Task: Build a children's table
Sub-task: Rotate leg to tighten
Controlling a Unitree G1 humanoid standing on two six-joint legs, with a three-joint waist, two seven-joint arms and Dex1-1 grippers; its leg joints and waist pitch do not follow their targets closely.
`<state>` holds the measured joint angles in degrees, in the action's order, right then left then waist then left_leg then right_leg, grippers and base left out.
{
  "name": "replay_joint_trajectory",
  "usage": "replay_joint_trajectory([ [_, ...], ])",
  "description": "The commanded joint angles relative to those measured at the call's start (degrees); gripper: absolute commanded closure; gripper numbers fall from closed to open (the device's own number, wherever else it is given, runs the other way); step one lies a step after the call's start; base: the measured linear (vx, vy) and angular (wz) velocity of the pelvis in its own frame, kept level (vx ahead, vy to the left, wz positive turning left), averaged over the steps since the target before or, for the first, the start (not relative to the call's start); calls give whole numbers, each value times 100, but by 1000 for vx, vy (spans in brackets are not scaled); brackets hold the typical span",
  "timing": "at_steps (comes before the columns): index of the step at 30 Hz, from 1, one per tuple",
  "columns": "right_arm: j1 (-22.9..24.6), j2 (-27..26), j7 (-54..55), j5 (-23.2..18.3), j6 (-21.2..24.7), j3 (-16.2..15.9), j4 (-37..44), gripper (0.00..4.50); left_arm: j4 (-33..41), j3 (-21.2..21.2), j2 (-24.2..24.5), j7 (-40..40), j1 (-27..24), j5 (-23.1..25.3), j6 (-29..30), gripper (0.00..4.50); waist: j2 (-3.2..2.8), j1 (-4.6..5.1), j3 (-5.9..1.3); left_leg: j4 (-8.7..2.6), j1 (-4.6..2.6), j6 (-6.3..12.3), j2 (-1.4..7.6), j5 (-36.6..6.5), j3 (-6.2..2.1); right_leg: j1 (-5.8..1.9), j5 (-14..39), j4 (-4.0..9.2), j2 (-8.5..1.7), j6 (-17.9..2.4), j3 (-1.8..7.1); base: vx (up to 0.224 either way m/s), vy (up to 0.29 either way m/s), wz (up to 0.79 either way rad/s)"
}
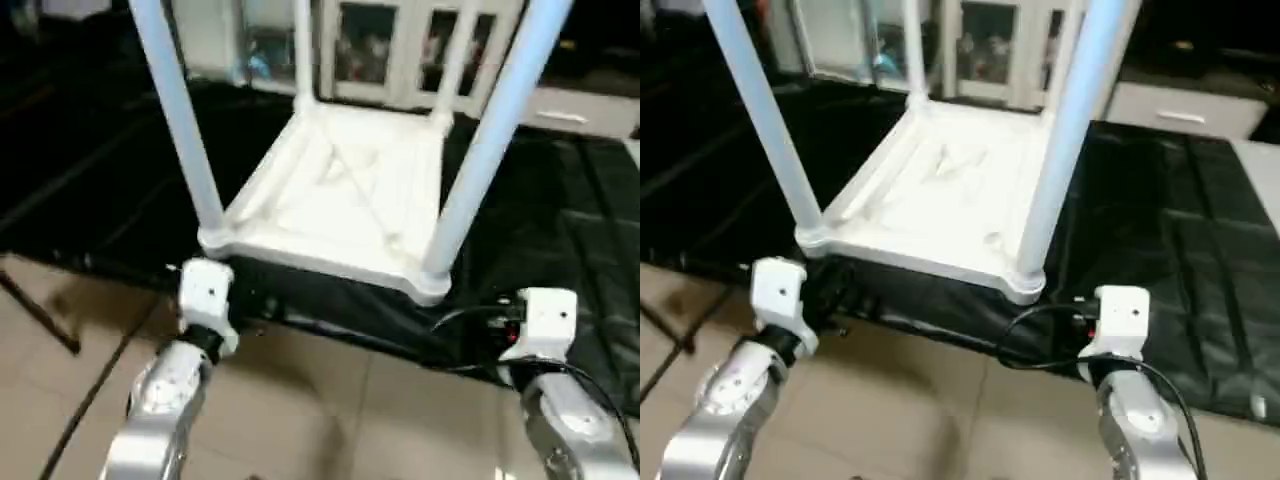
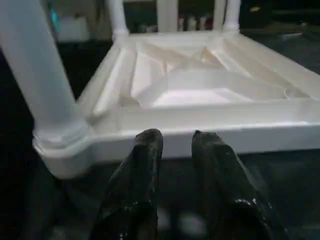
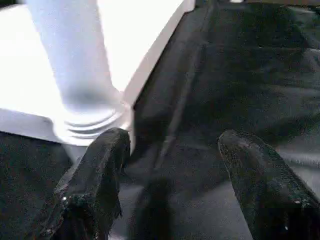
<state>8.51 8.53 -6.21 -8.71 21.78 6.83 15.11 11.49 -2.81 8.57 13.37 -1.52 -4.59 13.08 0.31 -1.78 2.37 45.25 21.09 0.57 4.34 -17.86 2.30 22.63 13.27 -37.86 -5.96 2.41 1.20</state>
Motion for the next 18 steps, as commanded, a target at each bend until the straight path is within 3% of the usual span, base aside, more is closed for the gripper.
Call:
replay_joint_trajectory([
  [1,-37,-60,17,20,-25,-42,73,128,70,96,93,-61,-66,117,46,321,140,-59,-156,-352,153,-63,154,71,-51,-360,2408,1115,-685,-1472,451,-79,299,12],
  [2,39,-73,194,130,-149,134,69,128,111,-48,94,-84,-129,250,-28,321,-215,125,-181,-1312,-163,294,305,78,44,-195,2260,910,101,-1496,-147,-72,303,14],
  [3,39,-73,194,130,-149,134,69,128,111,-48,94,-84,-129,250,-28,321,-243,240,-75,-1573,-141,531,519,-974,-59,-25,1879,633,429,-1246,-278,-72,303,14],
  [4,64,-84,271,154,-191,216,73,128,124,-104,97,-103,-143,286,-50,321,-330,344,-173,-1745,-171,427,806,-1558,-191,-63,1232,314,492,-1092,-323,-63,299,25],
  [5,98,-42,256,132,-215,287,74,128,129,-127,50,-170,-134,294,-70,321,-499,307,-228,-1832,-226,-879,1017,-2238,-401,-151,-255,242,346,-798,-344,-34,286,22],
  [6,107,-23,219,110,-228,285,80,128,135,-106,19,-201,-126,277,-58,321,-525,334,-215,-1856,-272,-1244,1135,-1970,-486,-120,-330,202,347,-759,-365,-34,286,22],
  [7,118,0,172,83,-243,282,86,128,143,-79,-20,-241,-116,255,-43,321,-514,370,-203,-1839,-290,-1315,1282,-1078,-576,-92,-68,111,285,-553,-369,-12,221,8],
  [8,133,50,27,-27,-262,274,104,128,173,-45,-80,-323,-85,263,56,321,-423,384,-204,-1820,-278,-947,1386,-609,-571,-105,258,78,207,-386,-366,-11,153,-4],
  [9,133,50,27,-27,-262,274,104,128,173,-45,-80,-323,-85,263,56,321,-406,389,-236,-1810,-302,-678,1410,-308,-613,-106,392,61,170,-312,-348,-11,153,-4],
  [10,131,64,-31,-79,-255,272,108,128,187,-53,-77,-343,-74,291,112,321,-306,357,-274,-1651,-292,-99,1269,355,-509,-153,284,194,41,-181,-227,-15,98,-5],
  [11,109,87,-152,-148,-231,233,107,128,224,6,-127,-295,-74,133,200,301,-113,334,-281,-1474,-102,28,924,383,-251,-337,-366,528,-227,-392,-62,0,0,0],
  [12,51,142,-337,-207,-169,120,100,128,307,115,-200,-222,-67,-113,210,292,16,230,-324,-1312,165,-40,602,338,58,-575,-1069,659,-513,-679,64,0,0,0],
  [13,51,142,-337,-207,-169,120,100,128,307,115,-200,-222,-67,-113,210,287,44,175,-269,-1345,178,-31,623,129,96,-561,-926,672,-582,-717,70,-82,9,-10],
  [14,-98,161,-573,-300,-94,-33,78,101,398,265,-279,-222,-11,-339,223,287,65,147,-257,-1379,117,3,647,-75,136,-532,-566,721,-553,-761,48,-77,-3,0],
  [15,-195,144,-652,-358,-64,-85,64,95,417,314,-288,-284,41,-337,242,284,98,124,-231,-1419,54,96,705,-420,189,-471,255,742,-492,-977,12,-77,-3,0],
  [16,-292,114,-693,-424,-69,-108,45,92,408,347,-271,-361,97,-282,266,273,36,161,-212,-1491,44,127,785,-683,197,-416,835,731,-398,-1183,-18,-57,-14,3],
  [18,-528,54,-728,-530,-83,-161,-2,82,384,457,-231,-462,242,-252,358,256,22,207,-162,-1568,27,8,857,-1247,184,-343,1405,726,-319,-1292,-56,-61,-13,-1],
])
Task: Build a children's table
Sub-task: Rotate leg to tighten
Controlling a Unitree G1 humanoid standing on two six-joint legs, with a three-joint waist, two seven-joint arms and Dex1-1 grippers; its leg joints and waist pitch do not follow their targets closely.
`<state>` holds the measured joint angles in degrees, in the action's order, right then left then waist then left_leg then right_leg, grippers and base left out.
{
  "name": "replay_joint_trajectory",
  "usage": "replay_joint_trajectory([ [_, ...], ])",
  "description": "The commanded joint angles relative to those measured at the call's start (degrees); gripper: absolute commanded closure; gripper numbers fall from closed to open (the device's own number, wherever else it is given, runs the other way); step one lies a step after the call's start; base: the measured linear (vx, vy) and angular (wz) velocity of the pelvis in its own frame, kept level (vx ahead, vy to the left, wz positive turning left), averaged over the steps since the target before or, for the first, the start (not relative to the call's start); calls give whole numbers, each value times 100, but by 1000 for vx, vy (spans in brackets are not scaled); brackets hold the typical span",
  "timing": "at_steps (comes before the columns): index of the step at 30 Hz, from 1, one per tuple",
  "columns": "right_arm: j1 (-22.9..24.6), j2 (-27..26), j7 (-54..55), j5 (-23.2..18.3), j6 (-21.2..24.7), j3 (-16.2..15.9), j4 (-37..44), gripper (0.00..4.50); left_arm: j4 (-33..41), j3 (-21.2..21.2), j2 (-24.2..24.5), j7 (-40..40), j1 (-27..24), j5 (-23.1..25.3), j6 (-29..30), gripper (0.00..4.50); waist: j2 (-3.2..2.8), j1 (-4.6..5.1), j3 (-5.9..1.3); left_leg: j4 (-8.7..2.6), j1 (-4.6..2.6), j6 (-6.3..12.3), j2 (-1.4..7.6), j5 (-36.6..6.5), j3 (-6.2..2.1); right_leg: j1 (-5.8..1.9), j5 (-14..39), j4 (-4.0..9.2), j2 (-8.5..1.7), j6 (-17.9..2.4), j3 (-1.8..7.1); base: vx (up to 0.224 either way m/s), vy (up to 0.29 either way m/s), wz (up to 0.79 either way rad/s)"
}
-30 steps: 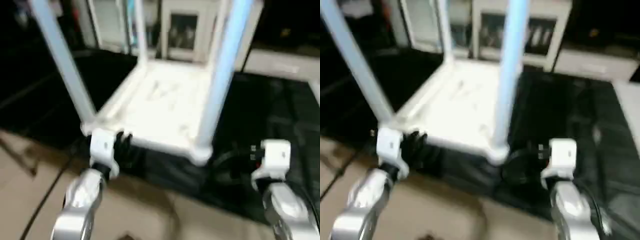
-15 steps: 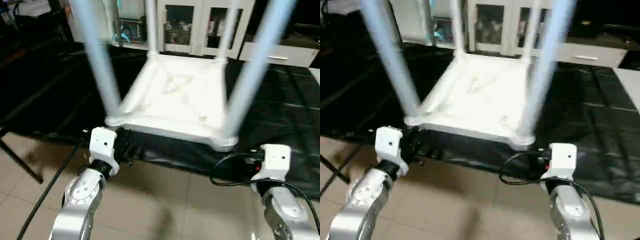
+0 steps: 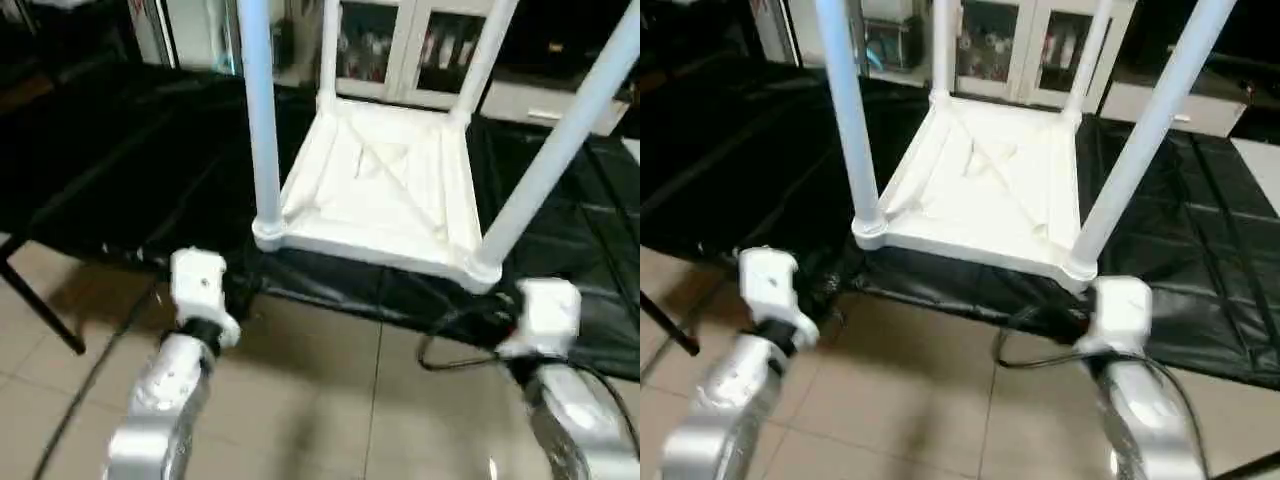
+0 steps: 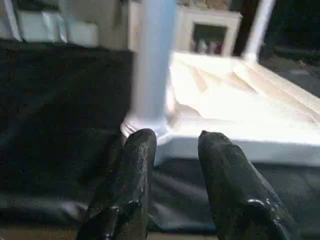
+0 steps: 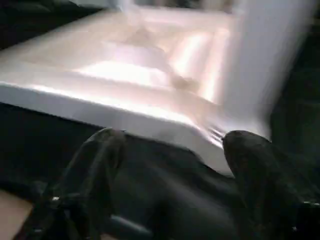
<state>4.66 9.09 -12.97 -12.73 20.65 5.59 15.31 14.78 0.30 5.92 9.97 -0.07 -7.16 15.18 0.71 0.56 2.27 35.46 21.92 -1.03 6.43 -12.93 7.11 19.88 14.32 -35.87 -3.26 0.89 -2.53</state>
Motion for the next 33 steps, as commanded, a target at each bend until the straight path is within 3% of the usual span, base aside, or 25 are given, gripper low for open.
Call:
replay_joint_trajectory([
  [1,-143,-2,-53,-128,31,-36,-22,58,55,146,34,-122,97,5,148,245,-16,-30,-169,-583,-103,22,664,-1859,-289,-35,1265,527,-584,-1132,329,0,0,0],
  [4,-326,-63,-76,-164,-29,-79,-77,44,14,226,82,-138,269,7,234,216,-8,-62,-153,-608,-107,-84,668,-1711,-244,-29,779,506,-571,-1114,341,0,0,0],
  [5,-432,-95,-142,-182,-66,-133,-121,31,-44,231,104,-65,449,-64,315,207,-8,-128,-182,-583,-143,-48,668,-1401,-195,-22,311,472,-576,-1128,354,0,0,0],
  [6,-483,-112,-145,-170,-73,-154,-151,31,-115,222,103,-29,573,-109,336,207,-17,-152,-199,-587,-119,-22,672,-1169,-179,-61,-23,436,-572,-1142,334,0,0,0],
  [7,-483,-112,-145,-170,-73,-154,-151,8,-115,222,103,-29,573,-109,336,194,-16,-165,-203,-587,-106,-16,677,-1047,-167,-76,-178,419,-569,-1127,329,0,0,0],
  [11,-634,-209,-91,-175,-121,-190,-167,2,-605,159,77,158,1145,-289,459,173,-12,-248,-247,-546,-132,18,664,-494,-129,-106,-1004,343,-565,-1115,305,0,0,0],
  [12,-631,-199,-87,-164,-143,-200,-149,0,-760,132,89,211,1283,-274,425,155,-16,-257,-252,-538,-143,27,657,-460,-114,-98,-1040,346,-561,-1113,305,0,0,0],
  [13,-613,-181,-87,-151,-165,-206,-126,0,-922,105,106,255,1429,-239,397,155,-84,-261,-256,-533,-141,19,648,-412,-121,-110,-1083,339,-569,-1100,307,0,0,0],
  [14,-601,-170,-86,-144,-176,-207,-115,0,-999,93,114,275,1502,-208,388,148,-61,-250,-256,-534,-152,7,650,-426,-111,-101,-1089,355,-556,-1086,305,0,0,0],
  [15,-537,-154,-67,-141,-177,-182,-73,0,-1161,64,153,229,1645,-56,366,141,-34,-243,-266,-540,-135,-4,670,-388,-130,-143,-1184,338,-573,-1107,299,0,0,0],
  [16,-537,-154,-67,-141,-177,-182,-73,0,-1161,64,153,229,1645,-56,366,130,-107,-252,-266,-535,-136,-19,663,-370,-132,-135,-1235,329,-569,-1109,299,0,0,0],
  [17,-504,-154,-59,-128,-169,-168,-54,0,-1214,56,174,173,1695,31,366,120,-54,-237,-269,-529,-131,14,671,-376,-121,-156,-1316,340,-584,-1147,303,0,0,0],
  [18,-473,-148,-45,-105,-151,-166,-30,0,-1245,48,191,86,1721,127,371,114,-135,-250,-272,-518,-129,8,667,-370,-123,-155,-1352,328,-592,-1160,307,0,0,0],
  [19,-418,-73,24,58,-76,-206,10,0,-1267,20,237,-85,1728,307,374,112,-126,-227,-262,-530,-128,-10,680,-464,-119,-155,-1330,355,-572,-1151,302,0,0,0],
  [20,-284,6,88,221,-76,-212,110,0,-1184,19,248,-317,1598,517,88,112,-131,-225,-265,-532,-128,-16,680,-501,-129,-170,-1315,346,-576,-1157,303,0,0,0],
  [24,-1,4,34,112,-126,-126,309,0,-762,86,104,-309,1133,335,35,112,-182,-227,-238,-538,-99,92,702,-713,-122,-186,-1054,366,-620,-1311,324,0,0,0],
  [25,77,9,19,85,-163,-110,362,0,-640,109,34,-317,997,288,22,112,-177,-278,-231,-470,-291,-351,782,-937,43,-18,-664,444,-513,-1210,460,0,0,0],
  [26,124,17,8,77,-180,-99,390,0,-561,136,-21,-367,907,278,-4,112,-164,-260,-207,-509,-234,-503,756,-1001,68,-45,-535,419,-461,-1174,470,-21,4,-21],
  [27,171,31,2,66,-189,-88,418,0,-468,153,-76,-374,814,246,-42,112,-169,-294,-186,-405,-507,-1061,716,-1673,318,258,383,554,-193,-848,540,-21,4,-21],
  [28,193,38,-2,54,-185,-80,432,0,-433,144,-86,-383,782,258,-47,112,-127,-292,-145,-421,-612,-1140,638,-2376,379,274,1501,606,-41,-625,547,-28,3,-45],
  [29,204,46,4,49,-185,-84,439,0,-430,127,-83,-407,777,281,-56,112,-159,-254,-88,-464,-930,-1059,673,-3137,385,446,2374,681,77,-475,475,3,-3,-59],
  [30,210,51,8,48,-185,-88,444,0,-433,116,-79,-430,776,301,-64,112,-179,-223,-50,-508,-1055,-989,728,-3474,363,520,2577,679,106,-437,399,3,-3,-59],
  [31,210,54,2,43,-182,-91,443,0,-430,117,-81,-437,776,302,-63,112,-185,-145,-18,-661,-1122,-842,884,-4002,250,483,2581,527,67,-401,227,16,3,-74],
  [32,206,79,-48,27,-164,-118,444,0,-405,119,-94,-486,760,302,-67,112,-142,-137,17,-786,-916,-692,900,-4195,134,305,2367,427,-45,-380,141,32,30,-85],
  [33,198,106,-102,44,-176,-154,450,0,-360,126,-106,-510,728,323,-52,112,-103,-84,31,-859,-502,-441,748,-4252,51,-56,2281,528,-240,-285,54,32,30,-85],
])
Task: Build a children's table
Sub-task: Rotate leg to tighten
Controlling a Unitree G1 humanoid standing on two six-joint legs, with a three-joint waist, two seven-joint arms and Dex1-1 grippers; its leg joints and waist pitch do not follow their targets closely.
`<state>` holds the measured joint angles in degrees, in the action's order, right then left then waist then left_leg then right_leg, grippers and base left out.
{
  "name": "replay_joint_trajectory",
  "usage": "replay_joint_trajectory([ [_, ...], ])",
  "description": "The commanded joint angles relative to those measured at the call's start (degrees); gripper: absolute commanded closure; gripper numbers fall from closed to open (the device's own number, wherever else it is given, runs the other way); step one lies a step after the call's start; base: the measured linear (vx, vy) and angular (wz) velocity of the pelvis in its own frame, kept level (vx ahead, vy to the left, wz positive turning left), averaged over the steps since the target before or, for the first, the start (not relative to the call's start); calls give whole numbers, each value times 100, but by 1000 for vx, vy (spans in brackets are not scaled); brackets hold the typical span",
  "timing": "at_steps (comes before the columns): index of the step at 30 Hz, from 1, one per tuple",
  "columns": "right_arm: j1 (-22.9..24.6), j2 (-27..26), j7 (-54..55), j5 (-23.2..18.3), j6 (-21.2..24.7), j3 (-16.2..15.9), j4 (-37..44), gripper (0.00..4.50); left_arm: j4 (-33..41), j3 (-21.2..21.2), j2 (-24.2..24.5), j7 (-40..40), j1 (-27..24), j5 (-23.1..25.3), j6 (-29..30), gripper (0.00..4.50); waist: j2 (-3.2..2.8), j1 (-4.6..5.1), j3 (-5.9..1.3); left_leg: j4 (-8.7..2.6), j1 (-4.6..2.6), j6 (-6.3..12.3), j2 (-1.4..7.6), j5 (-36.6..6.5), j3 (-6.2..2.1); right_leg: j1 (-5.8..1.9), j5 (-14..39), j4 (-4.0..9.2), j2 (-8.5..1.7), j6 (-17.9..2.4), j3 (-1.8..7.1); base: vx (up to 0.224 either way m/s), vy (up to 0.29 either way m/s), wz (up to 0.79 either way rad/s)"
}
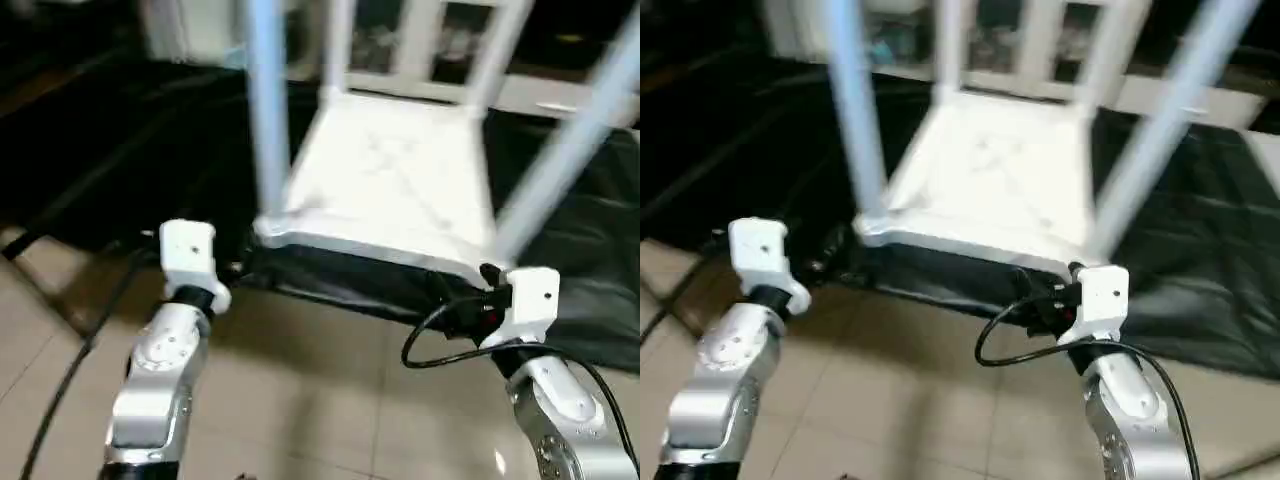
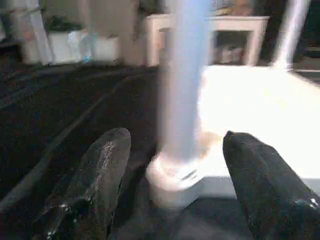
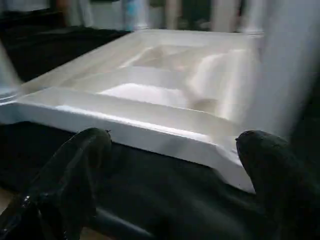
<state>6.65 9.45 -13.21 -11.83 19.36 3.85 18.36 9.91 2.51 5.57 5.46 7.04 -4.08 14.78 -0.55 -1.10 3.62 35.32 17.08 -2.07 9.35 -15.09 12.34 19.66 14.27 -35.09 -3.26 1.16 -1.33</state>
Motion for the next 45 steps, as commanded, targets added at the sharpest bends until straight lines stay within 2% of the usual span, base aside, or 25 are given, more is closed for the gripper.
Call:
replay_joint_trajectory([
  [1,-7,84,-119,-50,-44,-3,147,0,162,-85,-83,-99,-13,41,34,112,12,117,-190,-694,280,-156,283,-3119,-418,-319,2604,655,-539,-246,125,54,30,-62],
  [2,-11,94,-149,-53,-42,-20,150,0,190,-75,-93,-132,-39,66,77,112,50,101,-268,-574,505,14,224,-1740,-468,-474,2721,719,-725,-191,285,63,-7,-36],
  [3,-24,123,-212,-67,-18,-62,152,0,231,-75,-100,-232,-114,194,146,112,61,92,-327,-527,565,68,215,-1065,-522,-517,2253,661,-733,-233,312,63,-7,-36],
  [4,-26,146,-255,-69,-13,-93,155,0,264,-81,-92,-282,-188,287,115,112,116,152,-378,-461,558,164,226,-58,-597,-424,689,468,-619,-387,256,64,-42,-25],
  [5,-25,154,-268,-61,-19,-110,156,0,289,-83,-80,-285,-241,318,70,112,100,176,-447,-393,487,219,222,414,-626,-361,-199,372,-568,-511,232,73,-56,-9],
  [6,-20,157,-270,-54,-28,-119,158,0,311,-85,-70,-271,-293,321,31,112,121,217,-490,-266,414,411,179,1446,-633,-272,-2080,197,-495,-875,239,73,-56,-9],
  [7,-19,155,-282,-62,-25,-132,155,0,333,-82,-59,-263,-345,323,14,112,95,186,-535,-201,401,537,125,2114,-620,-272,-3353,85,-420,-1151,226,78,-44,6],
  [8,-15,161,-306,-56,-30,-169,154,0,383,-84,-12,-259,-430,374,-101,112,80,143,-544,-180,363,658,133,2316,-603,-234,-3837,47,-386,-1369,221,61,-30,13],
  [9,-15,161,-306,-56,-30,-169,154,0,383,-84,-12,-259,-430,374,-101,112,69,118,-539,-187,352,714,150,2319,-602,-214,-3828,53,-377,-1460,212,61,-30,13],
  [10,-9,164,-329,-59,-38,-190,150,0,429,-77,-8,-265,-477,374,-109,112,72,95,-474,-233,338,794,212,2010,-595,-149,-3296,112,-388,-1627,195,0,0,0],
  [11,-5,173,-348,-56,-48,-214,145,0,496,-74,1,-280,-536,382,-106,112,63,81,-450,-259,347,821,243,1746,-599,-150,-2863,134,-410,-1700,189,0,0,0],
  [12,1,183,-375,-52,-65,-238,138,0,635,-69,-7,-270,-651,355,-82,112,62,28,-388,-316,316,850,338,921,-588,-104,-1622,223,-472,-1836,192,0,0,0],
  [13,3,185,-391,-58,-71,-243,135,0,711,-71,-13,-263,-713,349,-74,112,55,15,-372,-335,307,842,364,685,-588,-100,-1296,245,-486,-1860,191,0,0,0],
  [15,5,180,-415,-81,-79,-244,132,0,806,-55,-46,-225,-802,273,-115,112,58,3,-330,-388,295,746,399,202,-587,-77,-599,295,-484,-1820,182,0,0,0],
  [17,-17,167,-445,-104,-96,-245,125,0,960,-87,-41,-37,-922,49,45,95,60,-24,-294,-449,266,478,413,-411,-533,-51,118,356,-496,-1664,193,-58,13,4],
  [20,-129,162,-507,-176,-82,-296,114,0,898,-49,-65,214,-696,-314,193,78,90,-56,-301,-474,239,193,393,-654,-476,4,463,381,-474,-1426,208,-36,9,3],
  [23,-189,165,-540,-186,-58,-326,116,0,810,-41,-51,263,-510,-354,250,51,115,-51,-286,-498,270,84,378,-721,-460,22,519,399,-455,-1284,211,0,0,0],
  [26,-404,134,-543,-163,-40,-335,9,0,115,7,12,268,286,-261,311,35,180,-54,-298,-487,257,-1,337,-839,-447,52,922,448,-462,-1043,224,0,0,0],
  [30,-470,139,-534,-174,-50,-341,-34,0,-370,94,83,209,768,-276,349,8,178,-53,-328,-490,318,-5,331,-562,-461,20,520,398,-456,-1021,210,0,0,0],
  [35,-537,131,-518,-168,-61,-368,-69,0,-1068,245,234,11,1466,-180,470,8,171,-63,-385,-435,306,115,320,-92,-453,-5,-262,320,-459,-1246,201,0,0,0],
  [36,-542,125,-507,-164,-64,-372,-69,0,-1171,268,265,-58,1567,-137,515,8,133,-60,-393,-422,304,157,318,39,-454,-8,-493,305,-452,-1314,195,0,0,0],
  [42,-551,53,-427,-132,-66,-384,-38,0,-1721,427,233,-240,2087,-165,395,8,153,-76,-385,-433,301,222,337,-85,-446,-26,-356,314,-481,-1497,195,0,0,0],
  [43,-559,42,-417,-130,-73,-389,-44,0,-1911,437,207,-206,2236,-206,295,8,14,-92,-386,-435,291,177,338,-131,-464,-17,-312,302,-490,-1512,195,0,0,0],
  [44,-567,39,-415,-130,-78,-388,-55,0,-2004,434,200,-187,2303,-214,243,8,93,-68,-378,-441,282,149,342,-274,-448,-7,-224,343,-471,-1495,194,0,0,0],
  [45,-573,37,-414,-130,-81,-386,-62,0,-2058,429,198,-175,2341,-217,211,8,103,-75,-382,-446,282,133,339,-298,-450,-18,-202,338,-470,-1495,195,0,0,0],
])
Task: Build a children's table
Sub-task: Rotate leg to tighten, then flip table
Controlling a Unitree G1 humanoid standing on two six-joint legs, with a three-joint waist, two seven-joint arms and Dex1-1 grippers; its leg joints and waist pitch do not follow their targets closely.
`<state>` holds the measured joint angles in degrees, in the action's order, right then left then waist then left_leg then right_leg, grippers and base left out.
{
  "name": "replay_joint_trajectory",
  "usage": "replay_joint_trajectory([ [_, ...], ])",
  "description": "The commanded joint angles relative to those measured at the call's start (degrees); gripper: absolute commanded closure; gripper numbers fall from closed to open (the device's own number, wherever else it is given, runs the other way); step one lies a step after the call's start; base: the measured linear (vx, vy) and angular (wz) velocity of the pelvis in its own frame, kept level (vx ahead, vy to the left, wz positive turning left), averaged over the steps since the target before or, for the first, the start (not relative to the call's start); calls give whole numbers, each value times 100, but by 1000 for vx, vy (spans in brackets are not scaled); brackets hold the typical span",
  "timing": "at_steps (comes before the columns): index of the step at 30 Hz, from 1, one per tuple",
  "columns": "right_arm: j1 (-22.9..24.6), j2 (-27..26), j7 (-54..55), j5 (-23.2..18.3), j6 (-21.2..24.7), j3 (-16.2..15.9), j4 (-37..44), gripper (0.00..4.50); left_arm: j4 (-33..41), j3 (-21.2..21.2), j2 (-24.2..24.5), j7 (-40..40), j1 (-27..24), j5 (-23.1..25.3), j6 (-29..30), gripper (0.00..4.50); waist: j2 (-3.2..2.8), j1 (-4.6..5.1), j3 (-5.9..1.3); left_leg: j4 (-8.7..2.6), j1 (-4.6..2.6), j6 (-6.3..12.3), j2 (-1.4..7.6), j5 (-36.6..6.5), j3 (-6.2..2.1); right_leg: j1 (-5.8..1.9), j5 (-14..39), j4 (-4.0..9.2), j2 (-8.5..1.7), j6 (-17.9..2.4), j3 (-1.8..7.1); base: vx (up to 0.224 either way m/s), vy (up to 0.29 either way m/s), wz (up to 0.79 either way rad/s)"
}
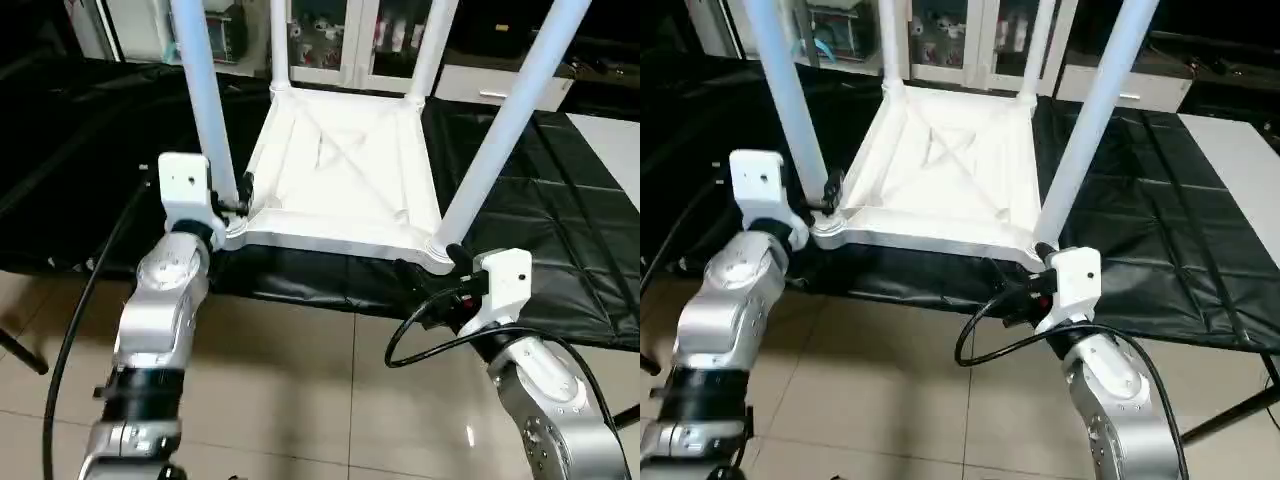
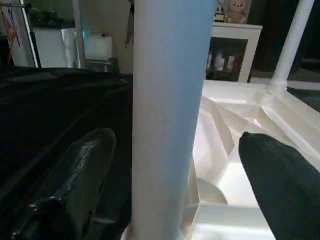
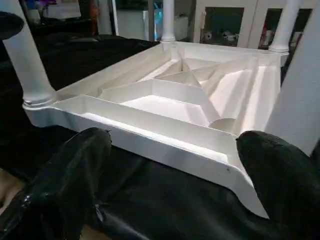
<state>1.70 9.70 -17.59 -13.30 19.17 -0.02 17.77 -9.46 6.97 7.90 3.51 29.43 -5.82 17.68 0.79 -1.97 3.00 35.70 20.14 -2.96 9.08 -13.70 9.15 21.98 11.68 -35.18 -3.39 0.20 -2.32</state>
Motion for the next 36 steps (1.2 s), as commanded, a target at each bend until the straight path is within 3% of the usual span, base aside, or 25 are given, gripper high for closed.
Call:
replay_joint_trajectory([
  [1,-90,5,34,19,-64,-2,-8,0,-303,9,-50,28,230,-73,-152,8,-31,3,-320,-486,-13,210,372,-420,-133,-259,33,341,-470,-1407,299,0,0,0],
  [2,-106,-4,44,23,-69,-7,-17,0,-490,41,-63,47,357,-110,-251,8,-50,1,-316,-486,-9,203,363,-407,-133,-255,28,341,-467,-1404,299,0,0,0],
  [4,-160,-23,66,52,-90,-30,-60,0,-1175,209,-67,-81,825,-122,-551,8,-35,4,-325,-480,-19,182,337,-431,-130,-256,67,355,-458,-1360,298,0,0,0],
  [5,-160,-23,66,52,-90,-30,-60,0,-1175,209,-67,-81,825,-122,-551,8,-31,2,-338,-480,-7,184,348,-337,-150,-286,-40,332,-477,-1360,295,0,0,0],
  [9,-200,-34,72,75,-123,-45,-111,0,-1793,398,4,-80,1341,-212,-738,23,-33,-6,-354,-453,-10,280,349,-113,-141,-288,-411,299,-488,-1484,294,0,0,0],
  [12,-194,-50,93,90,-144,-43,-113,0,-2053,550,48,-153,1556,-334,-735,43,-89,-10,-354,-449,-14,338,362,-72,-143,-286,-536,282,-491,-1576,287,0,0,0],
  [14,-182,-58,112,99,-155,-40,-107,0,-2160,676,37,-223,1636,-444,-710,48,-73,-12,-348,-453,-11,333,362,-146,-136,-293,-487,292,-497,-1624,288,0,0,0],
  [15,-175,-59,116,102,-156,-40,-101,0,-2170,715,27,-252,1647,-477,-691,48,-121,-17,-345,-453,-18,312,361,-180,-141,-284,-458,289,-497,-1638,287,0,0,0],
  [17,-143,-73,136,109,-171,-48,-89,0,-2216,767,0,-300,1655,-497,-654,81,-91,-9,-337,-470,-11,268,374,-320,-141,-297,-331,307,-501,-1644,288,0,0,0],
  [20,-116,-83,144,117,-186,-64,-81,0,-2242,780,-17,-287,1636,-516,-664,86,-96,-7,-334,-471,-14,264,378,-308,-140,-288,-301,311,-499,-1628,290,0,0,0],
  [26,-102,-89,145,123,-189,-72,-77,0,-2286,830,-58,-219,1644,-629,-694,148,-83,-12,-330,-473,-9,275,377,-303,-135,-288,-303,314,-504,-1632,294,0,0,0],
  [33,-146,-89,115,92,-169,-96,-102,0,-2171,1308,-344,-258,1809,-1386,-345,200,-74,-12,-321,-475,-12,285,376,-350,-134,-279,-162,328,-504,-1631,294,0,0,0],
  [36,-166,-130,101,50,-120,-128,-106,0,-1967,1650,-603,-320,1901,-2019,-60,204,-64,-15,-324,-465,-6,326,380,-247,-127,-285,-227,312,-511,-1662,295,0,0,0],
])
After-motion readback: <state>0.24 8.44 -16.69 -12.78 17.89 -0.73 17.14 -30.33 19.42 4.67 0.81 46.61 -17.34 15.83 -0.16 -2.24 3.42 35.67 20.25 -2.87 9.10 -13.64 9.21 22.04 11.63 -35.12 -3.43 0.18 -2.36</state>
